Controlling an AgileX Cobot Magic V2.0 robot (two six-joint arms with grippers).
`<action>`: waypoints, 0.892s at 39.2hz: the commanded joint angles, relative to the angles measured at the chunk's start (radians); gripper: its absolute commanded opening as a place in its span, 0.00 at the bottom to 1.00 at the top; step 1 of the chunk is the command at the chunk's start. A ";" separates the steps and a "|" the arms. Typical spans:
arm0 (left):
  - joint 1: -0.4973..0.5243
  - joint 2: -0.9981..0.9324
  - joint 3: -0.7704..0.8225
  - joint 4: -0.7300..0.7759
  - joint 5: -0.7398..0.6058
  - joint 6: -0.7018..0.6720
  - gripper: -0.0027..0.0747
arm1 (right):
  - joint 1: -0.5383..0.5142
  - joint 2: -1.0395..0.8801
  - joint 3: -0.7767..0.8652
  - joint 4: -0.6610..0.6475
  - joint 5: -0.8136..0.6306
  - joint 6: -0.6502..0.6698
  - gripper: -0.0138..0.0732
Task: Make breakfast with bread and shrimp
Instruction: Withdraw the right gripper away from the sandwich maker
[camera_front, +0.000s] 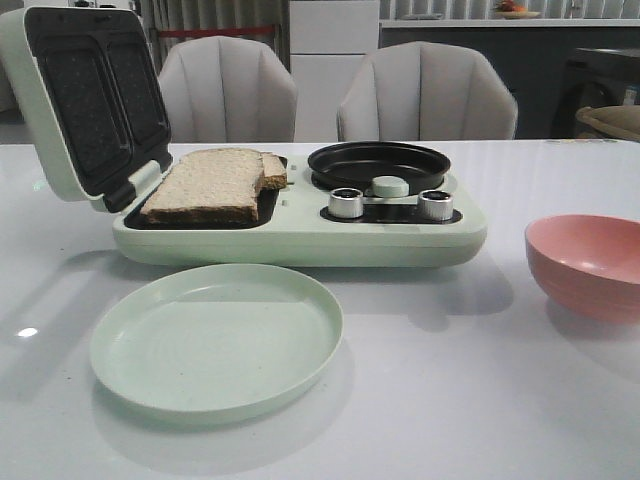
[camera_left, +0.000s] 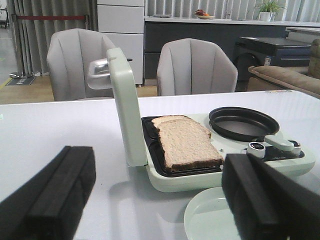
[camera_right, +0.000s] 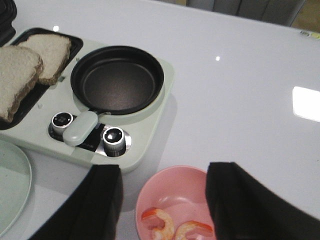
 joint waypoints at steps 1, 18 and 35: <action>-0.007 0.009 -0.027 -0.007 -0.082 -0.006 0.79 | -0.005 -0.107 0.079 0.000 -0.200 0.002 0.71; -0.007 0.009 -0.027 -0.007 -0.086 -0.006 0.79 | 0.084 -0.472 0.437 0.083 -0.386 0.000 0.71; -0.007 0.009 -0.027 -0.007 -0.096 -0.006 0.79 | 0.118 -0.753 0.589 0.082 -0.360 0.000 0.71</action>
